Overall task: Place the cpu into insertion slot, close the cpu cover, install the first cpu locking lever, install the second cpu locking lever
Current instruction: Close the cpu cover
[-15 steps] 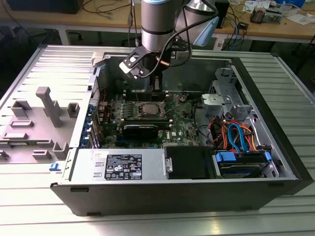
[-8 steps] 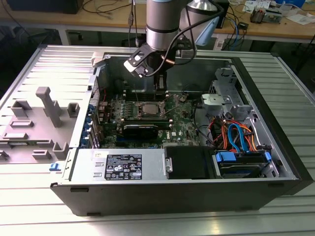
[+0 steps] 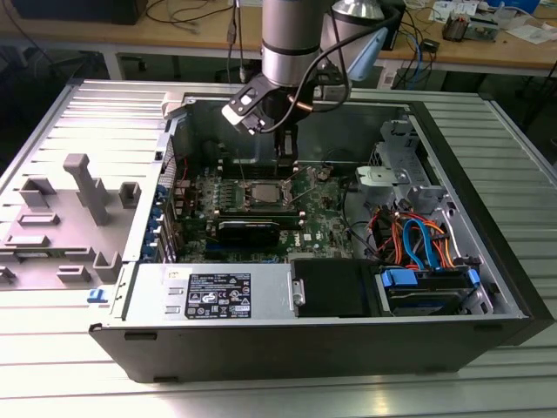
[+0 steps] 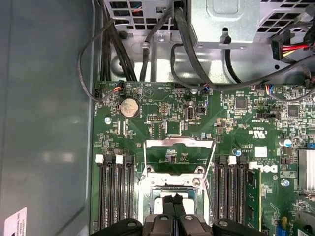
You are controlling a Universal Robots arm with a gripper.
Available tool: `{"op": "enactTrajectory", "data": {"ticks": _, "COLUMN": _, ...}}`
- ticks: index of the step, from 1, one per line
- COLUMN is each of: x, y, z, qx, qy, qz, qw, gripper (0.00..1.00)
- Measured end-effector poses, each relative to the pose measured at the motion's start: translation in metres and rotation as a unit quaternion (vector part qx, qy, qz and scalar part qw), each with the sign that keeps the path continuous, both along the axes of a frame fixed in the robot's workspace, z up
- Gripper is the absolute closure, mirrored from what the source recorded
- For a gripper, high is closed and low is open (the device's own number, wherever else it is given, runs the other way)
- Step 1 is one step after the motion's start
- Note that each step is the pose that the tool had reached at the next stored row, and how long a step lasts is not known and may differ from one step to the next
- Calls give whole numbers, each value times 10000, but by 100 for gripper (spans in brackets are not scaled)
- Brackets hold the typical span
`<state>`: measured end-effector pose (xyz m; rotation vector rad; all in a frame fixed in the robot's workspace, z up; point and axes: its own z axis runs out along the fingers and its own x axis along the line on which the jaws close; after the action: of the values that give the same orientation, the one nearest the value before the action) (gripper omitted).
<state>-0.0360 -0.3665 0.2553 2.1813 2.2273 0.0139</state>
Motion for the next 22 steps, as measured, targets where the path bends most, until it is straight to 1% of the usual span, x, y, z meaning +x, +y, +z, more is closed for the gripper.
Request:
{"op": "enactTrajectory", "data": {"ticks": 4, "x": 14, "y": 0, "z": 8, "qx": 1, "qy": -1, "qz": 1, "qw": 10000, "gripper": 89}}
{"op": "enactTrajectory", "data": {"ticks": 6, "x": 41, "y": 0, "z": 4, "qx": 0, "qy": 0, "qz": 0, "qw": 10000, "gripper": 89}}
{"op": "enactTrajectory", "data": {"ticks": 12, "x": 287, "y": 0, "z": 5, "qx": -1, "qy": 0, "qz": 0, "qw": 10000, "gripper": 89}}
{"op": "enactTrajectory", "data": {"ticks": 14, "x": 309, "y": 0, "z": 26, "qx": 0, "qy": 0, "qz": 0, "qw": 10000, "gripper": 89}}
{"op": "enactTrajectory", "data": {"ticks": 16, "x": 318, "y": 1, "z": 90, "qx": 0, "qy": -2, "qz": 0, "qw": 10000, "gripper": 89}}
{"op": "enactTrajectory", "data": {"ticks": 17, "x": 328, "y": 2, "z": 104, "qx": -5, "qy": -2, "qz": 0, "qw": 10000, "gripper": 89}}
{"op": "enactTrajectory", "data": {"ticks": 20, "x": 381, "y": 2, "z": 108, "qx": -12, "qy": -2, "qz": 0, "qw": 10000, "gripper": 89}}
{"op": "enactTrajectory", "data": {"ticks": 21, "x": 433, "y": 2, "z": 108, "qx": -13, "qy": -2, "qz": 1, "qw": 10000, "gripper": 89}}
{"op": "enactTrajectory", "data": {"ticks": 22, "x": 448, "y": 2, "z": 108, "qx": -14, "qy": -2, "qz": 0, "qw": 10000, "gripper": 89}}
